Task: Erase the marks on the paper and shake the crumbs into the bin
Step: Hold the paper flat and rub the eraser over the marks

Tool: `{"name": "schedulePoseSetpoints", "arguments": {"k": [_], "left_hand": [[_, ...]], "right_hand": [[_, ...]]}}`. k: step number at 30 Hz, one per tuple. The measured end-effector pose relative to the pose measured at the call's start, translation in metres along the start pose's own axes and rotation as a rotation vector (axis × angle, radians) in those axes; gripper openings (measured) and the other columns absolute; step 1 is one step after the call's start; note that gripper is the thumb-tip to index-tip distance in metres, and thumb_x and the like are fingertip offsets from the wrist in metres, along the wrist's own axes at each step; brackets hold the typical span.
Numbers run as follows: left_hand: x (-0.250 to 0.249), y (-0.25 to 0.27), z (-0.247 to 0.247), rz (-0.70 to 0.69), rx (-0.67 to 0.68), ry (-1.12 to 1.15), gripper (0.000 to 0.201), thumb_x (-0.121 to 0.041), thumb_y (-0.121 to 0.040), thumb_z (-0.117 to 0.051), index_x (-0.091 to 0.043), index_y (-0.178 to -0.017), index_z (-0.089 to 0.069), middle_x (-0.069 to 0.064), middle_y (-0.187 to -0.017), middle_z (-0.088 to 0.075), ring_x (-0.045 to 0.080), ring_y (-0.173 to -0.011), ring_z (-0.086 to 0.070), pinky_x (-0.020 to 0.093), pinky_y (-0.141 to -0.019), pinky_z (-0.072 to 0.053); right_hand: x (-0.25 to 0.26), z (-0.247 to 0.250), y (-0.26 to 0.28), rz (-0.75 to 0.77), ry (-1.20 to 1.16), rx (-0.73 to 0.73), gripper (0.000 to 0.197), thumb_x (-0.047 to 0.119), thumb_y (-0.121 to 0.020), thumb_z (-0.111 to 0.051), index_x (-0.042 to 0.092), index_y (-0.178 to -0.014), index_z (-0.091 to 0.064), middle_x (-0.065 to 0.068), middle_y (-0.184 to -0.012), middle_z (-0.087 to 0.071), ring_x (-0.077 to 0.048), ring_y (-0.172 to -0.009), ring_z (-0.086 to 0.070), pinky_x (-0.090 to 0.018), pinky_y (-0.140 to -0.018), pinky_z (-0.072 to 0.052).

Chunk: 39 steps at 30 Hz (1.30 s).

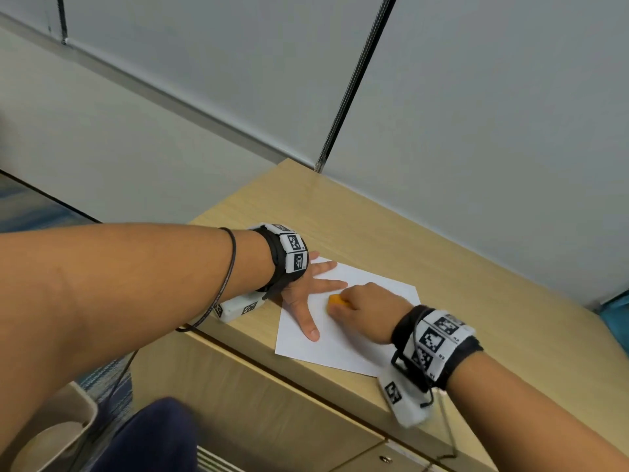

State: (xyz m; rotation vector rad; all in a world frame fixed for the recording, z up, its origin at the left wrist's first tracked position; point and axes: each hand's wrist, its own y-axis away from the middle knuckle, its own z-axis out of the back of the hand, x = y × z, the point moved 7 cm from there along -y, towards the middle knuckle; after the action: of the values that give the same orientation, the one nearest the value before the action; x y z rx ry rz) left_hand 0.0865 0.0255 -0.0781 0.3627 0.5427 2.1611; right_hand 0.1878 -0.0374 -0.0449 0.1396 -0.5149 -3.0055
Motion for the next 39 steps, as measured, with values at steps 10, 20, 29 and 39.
{"name": "schedulePoseSetpoints", "arguments": {"k": [10, 20, 29, 39], "left_hand": [[0.0, 0.003, 0.001, -0.002, -0.004, -0.019, 0.122, -0.091, -0.063, -0.053, -0.049, -0.146, 0.025, -0.007, -0.159, 0.034, 0.035, -0.147, 0.026, 0.065, -0.114, 0.005], [0.015, 0.016, 0.022, 0.036, 0.018, 0.01, 0.125, -0.07, -0.07, -0.072, -0.04, -0.153, 0.015, 0.001, -0.159, 0.033, 0.032, -0.151, 0.011, 0.055, -0.118, -0.007], [0.016, 0.003, 0.022, 0.072, -0.055, 0.121, 0.114, -0.085, -0.075, -0.047, -0.026, -0.158, 0.005, -0.005, -0.166, 0.008, 0.025, -0.153, -0.005, 0.049, -0.121, -0.011], [0.02, -0.012, 0.022, -0.064, 0.093, -0.021, 0.109, -0.075, -0.077, -0.059, -0.047, -0.151, 0.016, -0.012, -0.158, 0.035, 0.036, -0.147, 0.025, 0.062, -0.114, 0.006]], "right_hand": [[0.015, 0.006, 0.0, 0.009, -0.063, 0.013, 0.031, 0.047, -0.102, -0.036, 0.022, -0.094, -0.053, 0.002, -0.091, -0.056, -0.02, -0.086, -0.056, -0.035, -0.077, -0.042], [-0.058, -0.021, 0.012, -0.106, -0.57, 0.068, 0.04, 0.046, -0.101, -0.049, 0.018, -0.072, -0.051, 0.0, -0.069, -0.051, -0.02, -0.062, -0.049, -0.032, -0.065, -0.045], [-0.051, 0.032, 0.003, -0.061, -0.338, -0.074, 0.046, 0.052, -0.1, -0.047, 0.01, -0.088, -0.061, 0.003, -0.072, -0.058, -0.009, -0.054, -0.059, -0.028, -0.058, -0.05], [-0.013, 0.038, -0.028, 0.156, -0.032, 0.003, 0.033, 0.046, -0.102, -0.045, 0.016, -0.096, -0.059, -0.002, -0.086, -0.065, -0.021, -0.076, -0.066, -0.039, -0.078, -0.052]]}}
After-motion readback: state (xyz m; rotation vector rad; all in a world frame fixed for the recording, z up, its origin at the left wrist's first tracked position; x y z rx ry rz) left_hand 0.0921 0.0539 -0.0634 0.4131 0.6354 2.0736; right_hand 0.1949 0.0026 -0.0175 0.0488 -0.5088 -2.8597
